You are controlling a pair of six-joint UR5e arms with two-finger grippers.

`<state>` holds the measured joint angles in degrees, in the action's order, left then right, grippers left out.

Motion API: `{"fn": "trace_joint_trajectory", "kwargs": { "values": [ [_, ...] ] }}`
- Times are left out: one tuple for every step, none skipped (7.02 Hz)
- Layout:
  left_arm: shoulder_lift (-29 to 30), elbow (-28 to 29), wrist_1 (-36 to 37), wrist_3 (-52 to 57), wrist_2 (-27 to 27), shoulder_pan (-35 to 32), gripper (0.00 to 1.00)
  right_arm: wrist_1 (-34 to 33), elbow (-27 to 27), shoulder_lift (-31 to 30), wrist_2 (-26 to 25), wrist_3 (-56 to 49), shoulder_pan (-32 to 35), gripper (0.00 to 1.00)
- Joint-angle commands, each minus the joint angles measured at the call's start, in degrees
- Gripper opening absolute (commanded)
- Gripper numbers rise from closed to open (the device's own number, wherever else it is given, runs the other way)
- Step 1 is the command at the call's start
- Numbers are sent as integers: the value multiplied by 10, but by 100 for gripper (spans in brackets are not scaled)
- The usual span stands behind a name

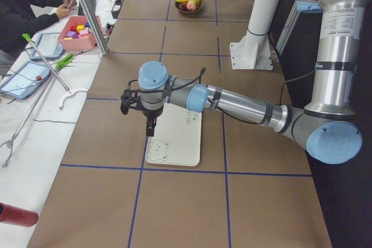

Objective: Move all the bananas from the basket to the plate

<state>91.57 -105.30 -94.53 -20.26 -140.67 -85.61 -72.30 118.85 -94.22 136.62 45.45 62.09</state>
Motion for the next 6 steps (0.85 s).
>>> {"fn": "trace_joint_trajectory", "kwargs": {
  "values": [
    [5,-10,-139,-214,-28,86,98,51,0,80,-38,184,-83,4],
    [18,0,-225,-325,-28,110,98,95,0,117,-118,293,-151,3],
    [46,3,-265,-432,-27,150,98,126,-1,140,-187,352,-209,3],
    [79,4,-303,-530,-26,161,98,137,0,178,-250,391,-252,3],
    [106,5,-349,-622,-18,204,98,139,2,209,-298,406,-281,3],
    [129,3,-402,-720,43,260,98,147,2,232,-338,409,-316,3]
  ]
}}
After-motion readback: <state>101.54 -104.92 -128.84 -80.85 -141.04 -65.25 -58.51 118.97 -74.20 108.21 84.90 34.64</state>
